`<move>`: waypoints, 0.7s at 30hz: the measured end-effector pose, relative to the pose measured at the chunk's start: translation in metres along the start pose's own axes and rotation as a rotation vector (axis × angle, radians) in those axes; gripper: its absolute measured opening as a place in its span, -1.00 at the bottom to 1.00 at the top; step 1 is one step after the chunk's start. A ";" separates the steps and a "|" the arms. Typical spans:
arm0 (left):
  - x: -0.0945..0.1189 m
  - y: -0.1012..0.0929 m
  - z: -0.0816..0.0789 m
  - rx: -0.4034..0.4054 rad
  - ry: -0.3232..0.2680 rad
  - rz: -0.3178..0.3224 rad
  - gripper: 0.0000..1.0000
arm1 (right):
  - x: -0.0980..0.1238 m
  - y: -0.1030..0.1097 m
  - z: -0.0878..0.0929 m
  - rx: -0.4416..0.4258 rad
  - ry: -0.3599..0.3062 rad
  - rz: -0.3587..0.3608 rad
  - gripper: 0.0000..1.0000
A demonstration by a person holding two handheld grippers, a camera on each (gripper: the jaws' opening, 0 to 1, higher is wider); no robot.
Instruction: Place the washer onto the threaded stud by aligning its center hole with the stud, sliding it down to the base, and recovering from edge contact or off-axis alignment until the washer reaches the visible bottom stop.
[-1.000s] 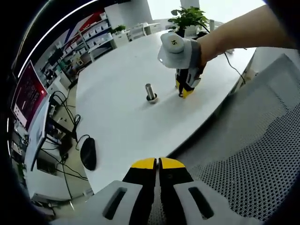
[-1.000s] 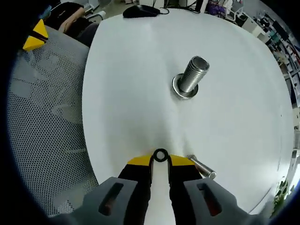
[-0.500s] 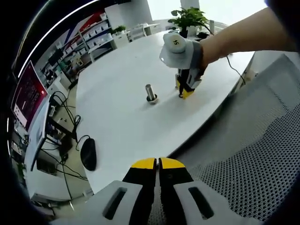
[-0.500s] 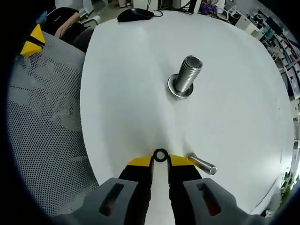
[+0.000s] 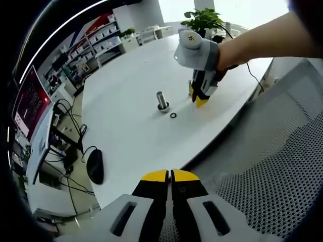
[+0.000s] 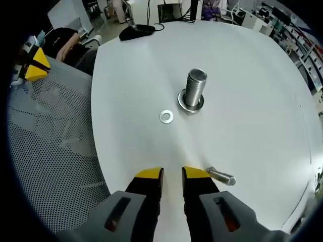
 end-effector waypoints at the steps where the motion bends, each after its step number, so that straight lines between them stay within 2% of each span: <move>1: 0.000 0.000 0.000 0.000 0.000 0.000 -1.00 | -0.003 0.001 -0.004 0.006 -0.008 -0.005 -0.59; 7: 0.001 0.001 -0.001 0.003 -0.010 -0.005 -1.00 | -0.018 0.008 -0.033 0.007 -0.052 -0.015 -0.55; 10: 0.000 0.001 -0.002 0.004 -0.012 -0.006 -1.00 | -0.027 0.005 -0.038 0.018 -0.046 0.001 -0.53; 14: 0.000 0.002 -0.002 0.003 -0.015 -0.005 -1.00 | -0.028 0.013 -0.039 0.033 -0.027 0.001 -0.50; 15: 0.000 0.002 -0.002 0.003 -0.015 -0.005 -1.00 | -0.029 0.010 -0.042 0.053 -0.044 0.005 -0.50; 21: -0.001 0.002 -0.002 0.005 -0.014 -0.005 -1.00 | -0.031 0.009 -0.049 0.060 -0.039 0.006 -0.52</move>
Point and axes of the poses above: the point that each gripper's makers call its tool centre point, and the gripper's own axes: x roughly backward along the fingers, y roughly to its left, z roughly out of its underside, the point moved 4 cm from there along x, roughly backward along the fingers, and after that the axes turned 5 degrees about z, right-handed, at the moved point
